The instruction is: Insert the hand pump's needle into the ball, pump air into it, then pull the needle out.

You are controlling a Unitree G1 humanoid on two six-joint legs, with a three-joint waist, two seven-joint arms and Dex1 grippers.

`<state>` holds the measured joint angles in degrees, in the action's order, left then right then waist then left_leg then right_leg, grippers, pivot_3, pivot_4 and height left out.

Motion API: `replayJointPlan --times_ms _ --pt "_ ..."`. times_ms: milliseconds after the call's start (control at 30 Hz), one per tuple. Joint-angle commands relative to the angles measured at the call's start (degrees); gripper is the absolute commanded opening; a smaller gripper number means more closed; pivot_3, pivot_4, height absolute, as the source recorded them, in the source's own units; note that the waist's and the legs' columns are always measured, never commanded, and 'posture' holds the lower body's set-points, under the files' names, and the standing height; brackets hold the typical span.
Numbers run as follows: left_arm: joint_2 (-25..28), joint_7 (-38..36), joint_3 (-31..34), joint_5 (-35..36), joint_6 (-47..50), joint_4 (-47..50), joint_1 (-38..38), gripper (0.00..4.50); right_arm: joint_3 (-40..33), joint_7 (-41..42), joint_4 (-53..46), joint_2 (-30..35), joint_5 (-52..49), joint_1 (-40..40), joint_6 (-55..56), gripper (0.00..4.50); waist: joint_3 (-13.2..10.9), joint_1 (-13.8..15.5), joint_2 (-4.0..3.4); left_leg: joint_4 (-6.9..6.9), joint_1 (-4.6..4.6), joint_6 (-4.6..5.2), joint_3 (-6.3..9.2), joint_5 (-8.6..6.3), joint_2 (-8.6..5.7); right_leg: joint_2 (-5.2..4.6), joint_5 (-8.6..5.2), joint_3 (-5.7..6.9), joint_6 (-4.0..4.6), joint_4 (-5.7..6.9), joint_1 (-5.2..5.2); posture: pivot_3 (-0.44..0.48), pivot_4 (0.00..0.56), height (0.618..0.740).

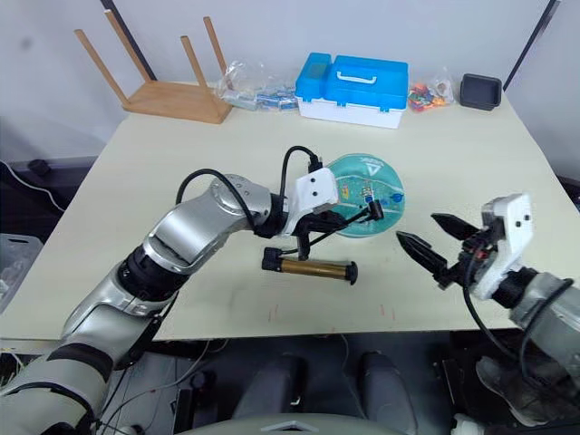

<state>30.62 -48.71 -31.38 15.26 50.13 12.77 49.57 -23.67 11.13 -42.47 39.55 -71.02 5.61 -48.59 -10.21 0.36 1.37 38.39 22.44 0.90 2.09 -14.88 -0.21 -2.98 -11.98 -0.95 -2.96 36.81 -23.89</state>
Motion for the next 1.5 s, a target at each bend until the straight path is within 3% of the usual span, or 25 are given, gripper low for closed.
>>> replayJointPlan --times_ms 33,267,367,467,1500 --pt "-2.0 -0.6 1.0 -0.5 -0.7 0.1 1.3 0.04 1.9 -9.7 -1.4 -2.9 -8.4 -2.3 1.9 4.5 0.0 0.0 0.0 0.01 0.05 0.0 0.01 0.0 0.0 0.0 0.0 0.01 0.0 0.0 -0.03 0.0 0.15 0.74" --pt "-4.6 -0.8 1.2 -1.4 -2.0 -0.7 1.0 0.04 9.4 -16.4 0.9 -8.9 -7.2 -6.6 4.1 4.5 0.0 -0.4 -0.01 0.02 0.06 0.01 0.02 0.0 0.0 0.02 0.0 0.02 -0.02 0.0 -0.06 0.0 0.15 0.74" --pt "-5.0 -1.1 2.0 -0.9 -1.9 -0.2 0.7 0.0 10.5 -17.0 1.6 -10.0 -7.0 -7.7 4.9 3.93 0.0 -0.5 -0.01 0.02 0.08 0.02 0.03 0.0 0.0 0.02 0.0 0.03 -0.01 0.0 -0.07 0.0 0.15 0.74" --pt "-5.1 -1.5 2.7 -0.7 -1.4 0.2 0.5 0.0 11.0 -16.9 1.7 -10.1 -6.7 -8.1 5.3 2.81 0.0 -0.9 -0.03 0.02 0.11 0.03 0.05 -0.01 -0.01 0.02 0.01 0.04 -0.01 0.01 -0.1 0.0 0.15 0.74" --pt "-5.7 -1.3 6.3 2.9 1.9 2.5 -1.0 0.0 9.7 -14.6 1.3 -7.5 -11.0 -7.2 8.3 2.81 0.0 -1.0 -0.03 0.02 0.13 0.03 0.04 -0.01 0.0 0.03 0.01 0.03 0.0 0.01 -0.14 0.0 0.15 0.74"
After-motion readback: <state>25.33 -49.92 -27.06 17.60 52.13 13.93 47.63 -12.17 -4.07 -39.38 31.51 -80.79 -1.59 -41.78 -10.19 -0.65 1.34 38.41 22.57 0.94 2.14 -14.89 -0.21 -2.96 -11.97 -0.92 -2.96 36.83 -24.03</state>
